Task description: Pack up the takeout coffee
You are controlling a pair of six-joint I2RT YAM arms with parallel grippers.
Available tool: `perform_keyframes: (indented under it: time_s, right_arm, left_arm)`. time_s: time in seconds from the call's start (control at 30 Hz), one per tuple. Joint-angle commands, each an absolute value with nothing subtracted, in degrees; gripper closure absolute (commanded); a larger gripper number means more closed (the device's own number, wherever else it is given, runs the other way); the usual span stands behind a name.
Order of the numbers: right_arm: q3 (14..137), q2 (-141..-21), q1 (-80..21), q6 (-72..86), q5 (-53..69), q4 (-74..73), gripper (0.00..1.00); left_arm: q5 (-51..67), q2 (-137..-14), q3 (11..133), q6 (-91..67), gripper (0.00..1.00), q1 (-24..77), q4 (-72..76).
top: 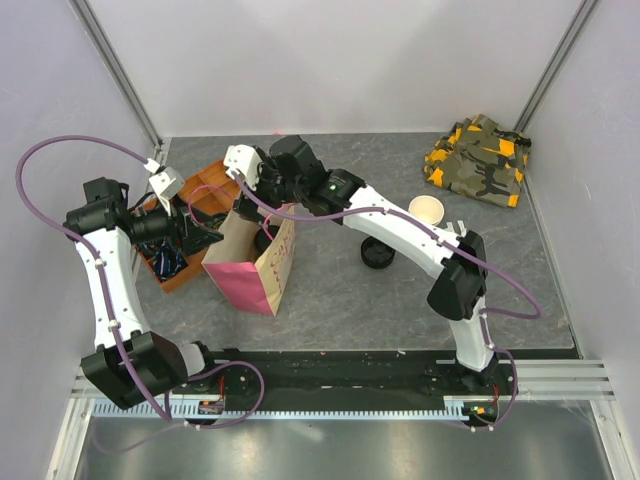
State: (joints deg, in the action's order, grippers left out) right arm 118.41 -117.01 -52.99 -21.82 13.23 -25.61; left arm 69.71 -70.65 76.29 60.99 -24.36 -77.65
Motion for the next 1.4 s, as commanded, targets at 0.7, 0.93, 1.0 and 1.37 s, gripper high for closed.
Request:
perform_keyframes:
  time_s: [0.7, 0.93, 1.0, 1.37]
  right_arm:
    - [114.79, -107.58, -52.47, -19.95, 15.12, -10.38, 0.02]
    - [113.82, -106.44, -51.86, -18.02, 12.75, -4.49, 0.02]
    - [115.13, -106.52, -51.51, -17.41, 11.87, -3.61, 0.02]
    - [122.17, -105.48, -46.68, -14.50, 1.34, -3.95, 0.02]
  left_arm:
    - [73.12, -68.82, 81.12, 55.38, 0.01, -25.05, -82.63]
    - [73.21, -68.12, 84.46, 43.61, 0.00, -25.75, -75.77]
    - [73.21, -68.03, 85.69, 39.49, 0.00, -26.28, -72.88]
    - [74.89, -66.71, 86.84, 3.49, 0.00, -34.98, -39.85]
